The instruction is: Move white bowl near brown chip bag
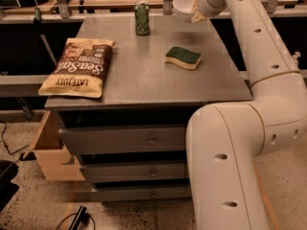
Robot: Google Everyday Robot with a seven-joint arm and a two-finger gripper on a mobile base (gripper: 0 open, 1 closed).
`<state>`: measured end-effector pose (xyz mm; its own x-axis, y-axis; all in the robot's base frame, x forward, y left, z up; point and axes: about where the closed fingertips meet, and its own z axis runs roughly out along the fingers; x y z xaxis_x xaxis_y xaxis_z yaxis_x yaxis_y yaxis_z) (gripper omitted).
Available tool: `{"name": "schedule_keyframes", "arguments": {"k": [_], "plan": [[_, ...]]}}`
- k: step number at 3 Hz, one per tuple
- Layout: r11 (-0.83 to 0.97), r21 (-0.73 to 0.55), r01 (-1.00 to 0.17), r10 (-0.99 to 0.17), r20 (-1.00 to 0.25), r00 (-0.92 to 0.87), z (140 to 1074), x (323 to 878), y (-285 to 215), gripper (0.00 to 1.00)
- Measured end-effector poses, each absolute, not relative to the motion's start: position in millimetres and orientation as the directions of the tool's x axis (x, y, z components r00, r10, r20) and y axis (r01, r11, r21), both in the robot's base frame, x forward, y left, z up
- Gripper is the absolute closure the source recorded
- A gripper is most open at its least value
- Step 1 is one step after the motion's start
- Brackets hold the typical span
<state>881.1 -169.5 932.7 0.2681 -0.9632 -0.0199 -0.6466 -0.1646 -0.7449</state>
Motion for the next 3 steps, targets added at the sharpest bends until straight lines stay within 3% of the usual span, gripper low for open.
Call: {"name": "schedule_keyframes", "arguments": {"k": [2, 3], "plan": [[-0.288, -0.732, -0.617, -0.937, 0.083, 0.339, 998.9, 838.3, -164.3, 1.0], [-0.286, -0.689, -0.666, -0.941, 0.07, 0.331, 1017.4, 801.5, -168.4, 1.0]]}}
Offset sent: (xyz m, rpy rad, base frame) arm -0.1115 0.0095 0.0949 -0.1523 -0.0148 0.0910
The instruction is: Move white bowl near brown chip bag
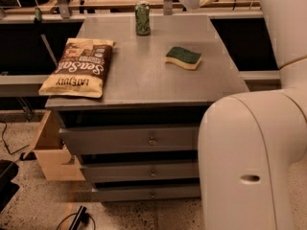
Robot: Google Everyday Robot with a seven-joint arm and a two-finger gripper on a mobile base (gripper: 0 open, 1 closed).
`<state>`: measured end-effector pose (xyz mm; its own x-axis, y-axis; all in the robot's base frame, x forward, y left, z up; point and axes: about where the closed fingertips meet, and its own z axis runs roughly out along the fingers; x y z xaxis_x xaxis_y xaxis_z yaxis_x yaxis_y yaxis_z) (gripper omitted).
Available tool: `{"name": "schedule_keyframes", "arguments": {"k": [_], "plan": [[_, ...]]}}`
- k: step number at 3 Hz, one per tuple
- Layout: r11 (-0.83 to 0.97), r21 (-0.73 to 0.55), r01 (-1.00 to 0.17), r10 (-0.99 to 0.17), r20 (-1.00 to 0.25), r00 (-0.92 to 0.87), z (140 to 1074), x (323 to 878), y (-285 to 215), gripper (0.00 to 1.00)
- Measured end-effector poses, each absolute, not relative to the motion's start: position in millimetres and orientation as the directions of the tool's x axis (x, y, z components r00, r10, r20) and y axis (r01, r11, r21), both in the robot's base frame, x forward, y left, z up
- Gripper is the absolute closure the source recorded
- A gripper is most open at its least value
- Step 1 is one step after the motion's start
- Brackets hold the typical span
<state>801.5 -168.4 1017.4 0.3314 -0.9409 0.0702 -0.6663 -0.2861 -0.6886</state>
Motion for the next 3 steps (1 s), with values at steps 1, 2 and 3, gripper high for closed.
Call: {"name": "schedule_keyframes", "arguments": {"k": [1, 2, 3], "plan": [[-0.253, -0.665, -0.703, -0.943, 0.008, 0.331, 1024.1, 769.5, -166.5, 1.0], [-0.235, -0.654, -0.72, -0.933, -0.057, 0.356, 1023.7, 743.7, -157.9, 1.0], [-0.237, -0.645, -0.727, -0.882, -0.17, 0.439, 1011.1, 719.6, -133.8, 1.0]]}}
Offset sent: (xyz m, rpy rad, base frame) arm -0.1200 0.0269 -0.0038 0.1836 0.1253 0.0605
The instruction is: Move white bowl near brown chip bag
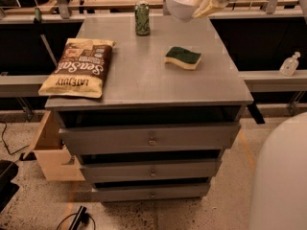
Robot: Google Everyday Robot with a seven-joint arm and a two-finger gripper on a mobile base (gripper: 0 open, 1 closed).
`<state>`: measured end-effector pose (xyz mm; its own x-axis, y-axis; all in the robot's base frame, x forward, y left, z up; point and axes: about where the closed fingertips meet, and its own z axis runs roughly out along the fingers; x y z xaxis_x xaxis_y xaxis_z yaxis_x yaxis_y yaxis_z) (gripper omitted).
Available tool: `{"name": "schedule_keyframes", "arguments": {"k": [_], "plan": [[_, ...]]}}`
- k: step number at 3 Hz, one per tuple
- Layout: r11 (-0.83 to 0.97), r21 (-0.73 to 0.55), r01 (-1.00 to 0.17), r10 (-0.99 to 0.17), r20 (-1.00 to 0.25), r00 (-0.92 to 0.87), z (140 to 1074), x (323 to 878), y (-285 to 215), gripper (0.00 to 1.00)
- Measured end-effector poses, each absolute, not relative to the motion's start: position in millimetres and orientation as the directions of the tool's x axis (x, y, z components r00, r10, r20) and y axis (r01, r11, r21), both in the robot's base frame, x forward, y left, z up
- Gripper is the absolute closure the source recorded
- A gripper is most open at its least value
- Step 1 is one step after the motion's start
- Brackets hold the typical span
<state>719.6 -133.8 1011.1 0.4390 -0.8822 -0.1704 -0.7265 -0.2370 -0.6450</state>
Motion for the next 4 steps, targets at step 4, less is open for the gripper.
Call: {"name": "schedule_keyframes", "arguments": {"k": [4], "plan": [[-0.344, -0.632, -0.695, -0.753, -0.256, 0.606, 963.4, 681.2, -57.1, 1.0]]}}
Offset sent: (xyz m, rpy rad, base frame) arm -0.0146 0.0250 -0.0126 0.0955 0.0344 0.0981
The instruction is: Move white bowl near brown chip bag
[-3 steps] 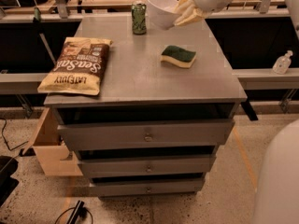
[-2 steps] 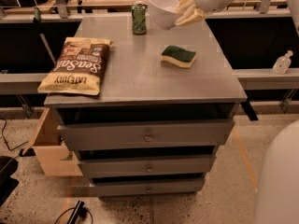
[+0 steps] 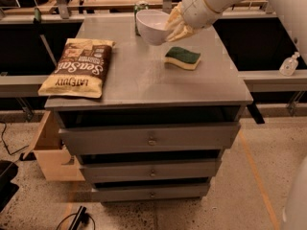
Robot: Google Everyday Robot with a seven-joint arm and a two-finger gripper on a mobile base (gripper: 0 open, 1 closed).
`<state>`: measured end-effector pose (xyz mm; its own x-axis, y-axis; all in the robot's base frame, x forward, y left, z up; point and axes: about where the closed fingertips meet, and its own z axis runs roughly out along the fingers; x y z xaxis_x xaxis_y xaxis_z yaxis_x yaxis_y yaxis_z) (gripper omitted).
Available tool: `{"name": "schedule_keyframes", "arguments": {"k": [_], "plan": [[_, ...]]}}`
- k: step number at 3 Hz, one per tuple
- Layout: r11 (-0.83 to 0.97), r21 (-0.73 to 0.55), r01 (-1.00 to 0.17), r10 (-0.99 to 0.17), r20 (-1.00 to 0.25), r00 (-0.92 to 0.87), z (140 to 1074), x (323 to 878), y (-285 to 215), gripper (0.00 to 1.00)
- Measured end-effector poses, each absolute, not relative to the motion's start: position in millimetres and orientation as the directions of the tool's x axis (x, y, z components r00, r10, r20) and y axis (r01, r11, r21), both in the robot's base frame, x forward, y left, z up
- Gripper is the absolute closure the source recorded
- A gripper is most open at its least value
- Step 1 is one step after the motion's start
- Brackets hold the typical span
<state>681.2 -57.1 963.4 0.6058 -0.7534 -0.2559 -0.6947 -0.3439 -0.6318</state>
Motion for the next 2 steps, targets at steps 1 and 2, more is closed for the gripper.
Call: {"name": "schedule_keyframes", "arguments": {"k": [1, 2], "plan": [[-0.41, -0.638, -0.651, -0.721, -0.21, 0.66, 944.6, 670.6, -24.4, 1.0], [-0.466, -0.631, -0.621, -0.69, -0.18, 0.701, 926.8, 665.5, 3.3, 1.0]]}}
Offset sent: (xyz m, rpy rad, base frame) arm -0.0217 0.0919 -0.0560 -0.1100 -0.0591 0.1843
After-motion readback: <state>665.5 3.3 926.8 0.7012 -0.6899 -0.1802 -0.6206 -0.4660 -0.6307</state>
